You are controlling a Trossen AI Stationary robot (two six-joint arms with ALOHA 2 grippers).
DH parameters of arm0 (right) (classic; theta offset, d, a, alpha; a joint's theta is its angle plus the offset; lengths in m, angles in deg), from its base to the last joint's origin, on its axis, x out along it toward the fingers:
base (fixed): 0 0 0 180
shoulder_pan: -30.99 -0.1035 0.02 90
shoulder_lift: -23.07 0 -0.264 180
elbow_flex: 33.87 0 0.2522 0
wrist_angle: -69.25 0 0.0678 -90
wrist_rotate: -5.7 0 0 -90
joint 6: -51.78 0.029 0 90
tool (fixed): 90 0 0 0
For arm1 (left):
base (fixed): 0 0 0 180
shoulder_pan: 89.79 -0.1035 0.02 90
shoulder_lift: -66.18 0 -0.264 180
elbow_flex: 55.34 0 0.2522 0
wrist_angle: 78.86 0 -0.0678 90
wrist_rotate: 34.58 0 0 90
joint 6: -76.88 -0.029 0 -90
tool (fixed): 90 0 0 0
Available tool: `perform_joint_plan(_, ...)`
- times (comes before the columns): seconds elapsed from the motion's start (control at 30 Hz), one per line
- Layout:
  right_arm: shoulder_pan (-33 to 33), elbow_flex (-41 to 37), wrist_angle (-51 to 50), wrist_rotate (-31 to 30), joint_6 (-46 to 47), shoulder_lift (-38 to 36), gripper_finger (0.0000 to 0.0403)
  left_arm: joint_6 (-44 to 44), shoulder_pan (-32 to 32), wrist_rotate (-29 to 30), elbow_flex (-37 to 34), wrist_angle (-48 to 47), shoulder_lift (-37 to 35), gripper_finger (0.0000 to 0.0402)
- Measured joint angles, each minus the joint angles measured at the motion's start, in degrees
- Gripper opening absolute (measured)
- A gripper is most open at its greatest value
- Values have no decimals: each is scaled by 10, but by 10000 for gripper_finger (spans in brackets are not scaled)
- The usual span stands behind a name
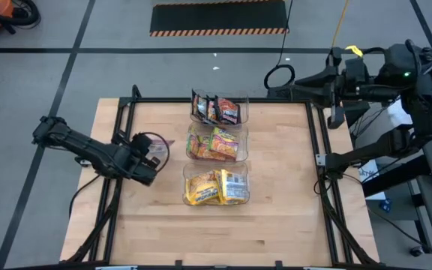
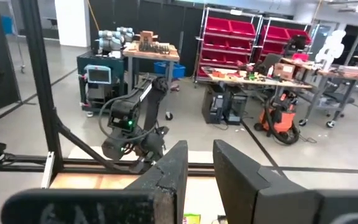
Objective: Sort Maruchan noodles
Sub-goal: Put the green noodle pack into the center transparent bin
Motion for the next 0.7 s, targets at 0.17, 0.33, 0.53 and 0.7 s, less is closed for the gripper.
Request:
perform_joint_plan(0.17, 0, 0, -13, -3, 14, -12, 70, -41, -22, 5, 16, 0, 0, 0)
perform_joint_plan(0.33, 0, 0, -31, -2, 21, -20, 70, -84, -47, 25, 38, 0, 0, 0)
perform_joint_plan(0.53, 0, 0, -47, -3, 31, -24, 70, -145, -79, 56, 87, 0, 0, 0)
perform_joint_plan(0.7, 0, 0, -72, -3, 31, -25, 70, -213, -106, 96, 153, 0, 0, 0)
